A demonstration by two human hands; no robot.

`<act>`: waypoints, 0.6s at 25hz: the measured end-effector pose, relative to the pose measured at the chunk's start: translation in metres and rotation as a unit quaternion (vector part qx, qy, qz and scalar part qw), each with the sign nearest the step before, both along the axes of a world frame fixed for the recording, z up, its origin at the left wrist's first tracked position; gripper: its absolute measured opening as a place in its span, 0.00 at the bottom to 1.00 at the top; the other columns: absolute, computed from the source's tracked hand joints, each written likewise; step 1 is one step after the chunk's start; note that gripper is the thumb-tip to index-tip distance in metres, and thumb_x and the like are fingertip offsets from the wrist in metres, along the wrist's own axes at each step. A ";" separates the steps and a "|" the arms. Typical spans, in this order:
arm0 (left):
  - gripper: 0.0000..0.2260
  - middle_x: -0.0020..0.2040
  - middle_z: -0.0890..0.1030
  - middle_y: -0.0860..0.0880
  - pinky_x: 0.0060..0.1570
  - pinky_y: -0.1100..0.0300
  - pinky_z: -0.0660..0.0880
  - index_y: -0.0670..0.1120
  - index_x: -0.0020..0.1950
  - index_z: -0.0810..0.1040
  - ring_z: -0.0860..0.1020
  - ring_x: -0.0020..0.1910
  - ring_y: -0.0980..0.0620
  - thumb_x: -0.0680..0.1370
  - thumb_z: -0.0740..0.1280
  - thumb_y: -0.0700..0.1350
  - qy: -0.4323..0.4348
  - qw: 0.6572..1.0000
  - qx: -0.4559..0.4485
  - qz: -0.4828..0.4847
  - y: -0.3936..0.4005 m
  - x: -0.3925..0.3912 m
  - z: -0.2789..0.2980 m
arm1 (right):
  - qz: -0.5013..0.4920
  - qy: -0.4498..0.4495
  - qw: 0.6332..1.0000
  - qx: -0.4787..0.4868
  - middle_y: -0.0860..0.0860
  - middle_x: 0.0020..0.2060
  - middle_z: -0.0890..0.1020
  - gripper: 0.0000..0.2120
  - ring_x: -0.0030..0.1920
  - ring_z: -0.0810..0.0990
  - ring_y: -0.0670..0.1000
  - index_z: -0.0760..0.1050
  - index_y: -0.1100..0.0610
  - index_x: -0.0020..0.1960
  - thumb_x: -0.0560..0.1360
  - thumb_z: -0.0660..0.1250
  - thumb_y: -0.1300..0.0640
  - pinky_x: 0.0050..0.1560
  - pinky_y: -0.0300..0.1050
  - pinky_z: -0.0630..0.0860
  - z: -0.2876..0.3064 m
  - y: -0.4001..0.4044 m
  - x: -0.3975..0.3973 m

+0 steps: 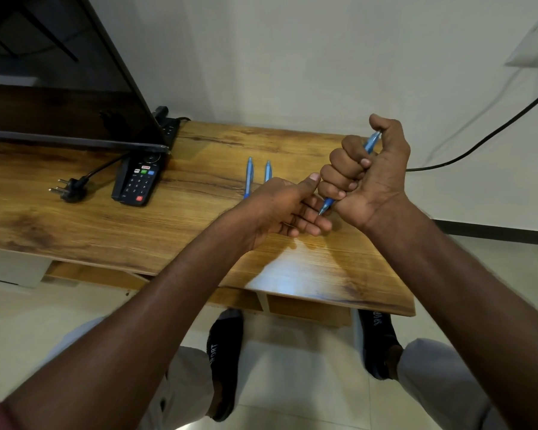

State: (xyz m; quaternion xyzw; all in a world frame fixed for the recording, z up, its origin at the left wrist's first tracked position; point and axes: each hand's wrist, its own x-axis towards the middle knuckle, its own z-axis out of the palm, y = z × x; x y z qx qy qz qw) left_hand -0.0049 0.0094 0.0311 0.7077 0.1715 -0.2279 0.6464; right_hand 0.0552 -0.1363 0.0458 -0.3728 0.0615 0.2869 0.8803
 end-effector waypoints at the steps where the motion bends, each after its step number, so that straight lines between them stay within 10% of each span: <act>1: 0.26 0.46 0.89 0.41 0.38 0.59 0.74 0.39 0.59 0.83 0.86 0.42 0.48 0.85 0.60 0.61 0.000 1.000 0.001 -0.001 0.000 0.000 0.000 | 0.006 0.001 1.000 0.001 0.47 0.19 0.56 0.31 0.23 0.49 0.48 0.57 0.52 0.25 0.81 0.55 0.37 0.28 0.40 0.49 0.001 0.000 0.000; 15: 0.25 0.47 0.89 0.42 0.38 0.59 0.73 0.42 0.56 0.83 0.86 0.42 0.48 0.85 0.59 0.63 -0.002 1.000 0.004 -0.010 0.001 0.001 -0.001 | -0.038 0.022 0.999 0.018 0.47 0.20 0.56 0.30 0.23 0.49 0.48 0.58 0.52 0.25 0.81 0.54 0.37 0.29 0.41 0.49 0.000 0.002 -0.004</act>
